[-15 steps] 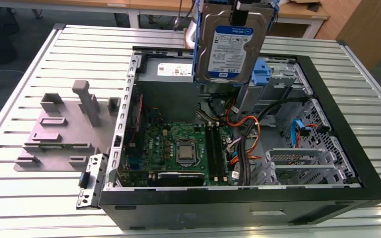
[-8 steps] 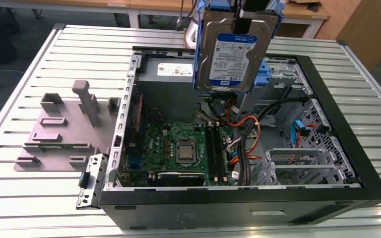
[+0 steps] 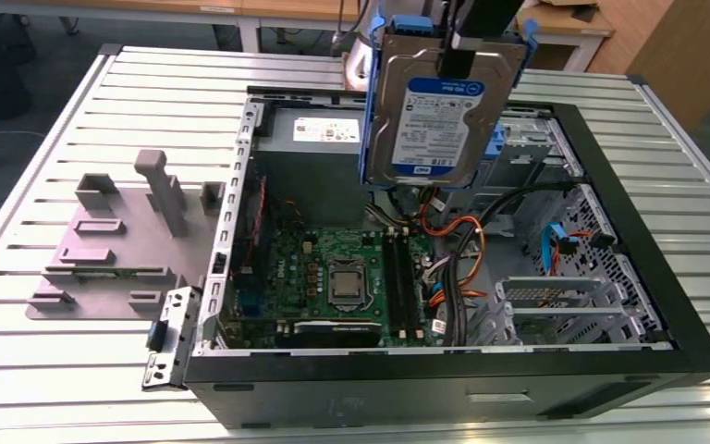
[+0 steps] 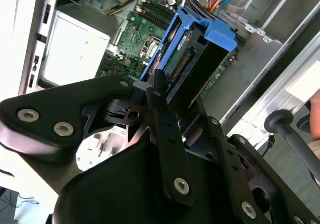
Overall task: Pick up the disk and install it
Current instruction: 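Pick up the disk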
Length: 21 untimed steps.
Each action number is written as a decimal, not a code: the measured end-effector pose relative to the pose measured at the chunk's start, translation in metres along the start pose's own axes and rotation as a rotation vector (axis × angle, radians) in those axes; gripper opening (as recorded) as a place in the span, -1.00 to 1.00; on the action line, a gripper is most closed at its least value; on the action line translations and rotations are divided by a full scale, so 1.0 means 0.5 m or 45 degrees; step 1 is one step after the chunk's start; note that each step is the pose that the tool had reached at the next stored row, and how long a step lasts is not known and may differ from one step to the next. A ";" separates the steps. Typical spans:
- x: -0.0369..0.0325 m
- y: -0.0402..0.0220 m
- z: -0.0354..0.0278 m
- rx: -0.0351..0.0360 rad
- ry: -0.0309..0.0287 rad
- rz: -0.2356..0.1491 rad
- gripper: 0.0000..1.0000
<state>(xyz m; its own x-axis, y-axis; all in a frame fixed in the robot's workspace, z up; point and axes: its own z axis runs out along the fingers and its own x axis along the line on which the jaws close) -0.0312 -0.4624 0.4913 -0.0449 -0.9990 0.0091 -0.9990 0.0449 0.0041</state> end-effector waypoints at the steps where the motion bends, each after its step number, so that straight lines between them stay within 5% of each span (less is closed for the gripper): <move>1: 0.005 0.000 0.000 -0.0001 0.0002 0.000 -0.30; 21: 0.103 -0.005 0.001 -0.0001 0.0001 0.000 -0.30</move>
<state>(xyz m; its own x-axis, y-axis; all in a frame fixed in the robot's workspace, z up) -0.0312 -0.5141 0.4913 -0.0450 -0.9989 0.0093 -0.9990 0.0450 0.0042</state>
